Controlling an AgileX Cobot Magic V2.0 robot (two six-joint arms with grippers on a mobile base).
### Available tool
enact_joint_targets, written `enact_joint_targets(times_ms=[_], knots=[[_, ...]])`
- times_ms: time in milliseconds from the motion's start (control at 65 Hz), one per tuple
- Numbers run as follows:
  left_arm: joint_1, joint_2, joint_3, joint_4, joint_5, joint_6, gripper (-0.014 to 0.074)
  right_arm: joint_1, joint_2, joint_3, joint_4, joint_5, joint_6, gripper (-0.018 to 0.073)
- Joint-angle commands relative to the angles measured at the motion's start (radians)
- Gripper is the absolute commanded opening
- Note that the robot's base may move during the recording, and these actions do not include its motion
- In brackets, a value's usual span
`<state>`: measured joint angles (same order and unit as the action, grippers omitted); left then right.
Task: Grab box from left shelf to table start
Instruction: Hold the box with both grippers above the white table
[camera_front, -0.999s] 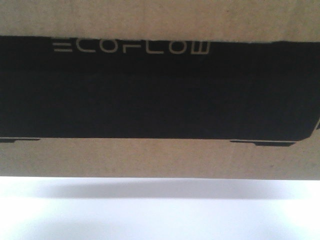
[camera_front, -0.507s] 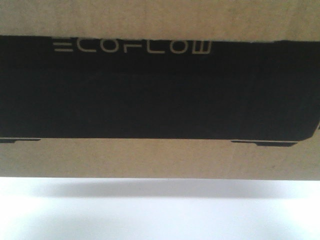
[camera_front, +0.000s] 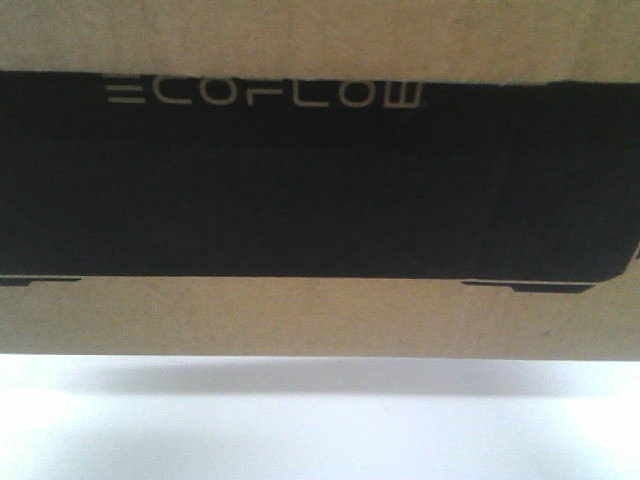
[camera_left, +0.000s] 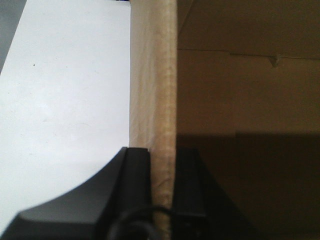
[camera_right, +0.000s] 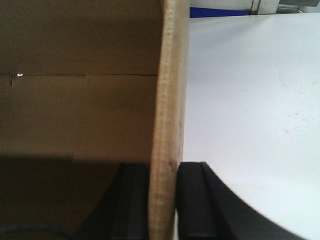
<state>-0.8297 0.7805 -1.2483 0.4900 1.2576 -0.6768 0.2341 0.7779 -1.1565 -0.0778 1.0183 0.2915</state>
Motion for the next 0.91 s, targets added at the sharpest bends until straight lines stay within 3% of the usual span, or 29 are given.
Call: enact_joint_targets(times_ms=[0,215,553,769,892], knots=[[-0.003,-0.02,-0.041,0.114,-0.066,-0.011,-0.0102,0.014,-0.003,-0.034,-0.122,-0.097,-0.005,0.0066],[-0.003,-0.02,-0.041,0.112,-0.066,-0.011,-0.0102,0.065,-0.003,-0.034,-0.12,-0.095,-0.005,0.0066],[-0.003,-0.02,-0.041,0.108,-0.083,-0.011,-0.0102,0.07,-0.003,-0.034,-0.115,-0.095,-0.005,0.0066],[-0.003,-0.02,-0.041,0.012,-0.126,-0.002,-0.0102,0.07,-0.003,-0.038,-0.19,-0.067,-0.005,0.0066],[-0.003,-0.01,-0.041,0.011,-0.131,-0.002,-0.0102,0.073,-0.003,-0.038,-0.213,-0.065,-0.005,0.0066]])
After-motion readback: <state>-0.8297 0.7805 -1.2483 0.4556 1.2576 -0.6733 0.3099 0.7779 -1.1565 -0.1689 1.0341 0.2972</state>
